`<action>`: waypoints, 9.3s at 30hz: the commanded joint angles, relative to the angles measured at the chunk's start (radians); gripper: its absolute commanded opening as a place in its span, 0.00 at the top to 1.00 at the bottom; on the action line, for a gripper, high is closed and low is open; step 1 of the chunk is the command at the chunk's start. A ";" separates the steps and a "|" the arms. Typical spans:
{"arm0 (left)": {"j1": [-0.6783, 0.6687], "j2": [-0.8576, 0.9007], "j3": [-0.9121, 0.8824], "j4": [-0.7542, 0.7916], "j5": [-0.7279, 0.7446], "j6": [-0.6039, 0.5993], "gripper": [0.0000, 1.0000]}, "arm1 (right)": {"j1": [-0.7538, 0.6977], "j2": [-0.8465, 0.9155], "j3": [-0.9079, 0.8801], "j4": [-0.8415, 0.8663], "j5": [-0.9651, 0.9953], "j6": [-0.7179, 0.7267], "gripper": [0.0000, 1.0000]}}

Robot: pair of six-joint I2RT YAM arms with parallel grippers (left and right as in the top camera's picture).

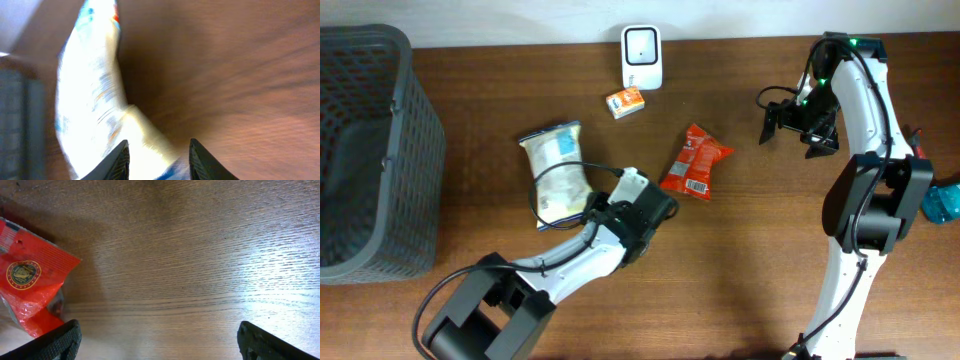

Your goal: Scan the item barcode

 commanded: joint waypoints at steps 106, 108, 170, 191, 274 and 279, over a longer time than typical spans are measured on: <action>0.371 0.309 0.840 -0.641 0.829 -0.037 1.00 | 0.001 -0.028 0.015 0.000 -0.012 -0.007 0.02; 0.371 0.321 0.828 -0.553 0.819 0.006 1.00 | 0.001 -0.028 0.014 0.000 -0.012 -0.007 0.02; 0.156 0.532 1.056 -1.228 0.841 -0.098 1.00 | 0.001 -0.028 0.015 0.000 -0.012 -0.007 0.02; 0.131 0.538 0.922 -0.795 0.841 -0.182 0.97 | 0.001 -0.028 0.015 0.000 -0.012 -0.007 0.02; 0.188 0.432 0.729 -0.593 0.943 -0.175 1.00 | 0.001 -0.028 0.015 0.000 -0.012 -0.007 0.02; 0.167 0.432 0.729 -0.582 0.955 -0.175 1.00 | 0.001 -0.028 0.015 0.000 -0.012 -0.007 0.01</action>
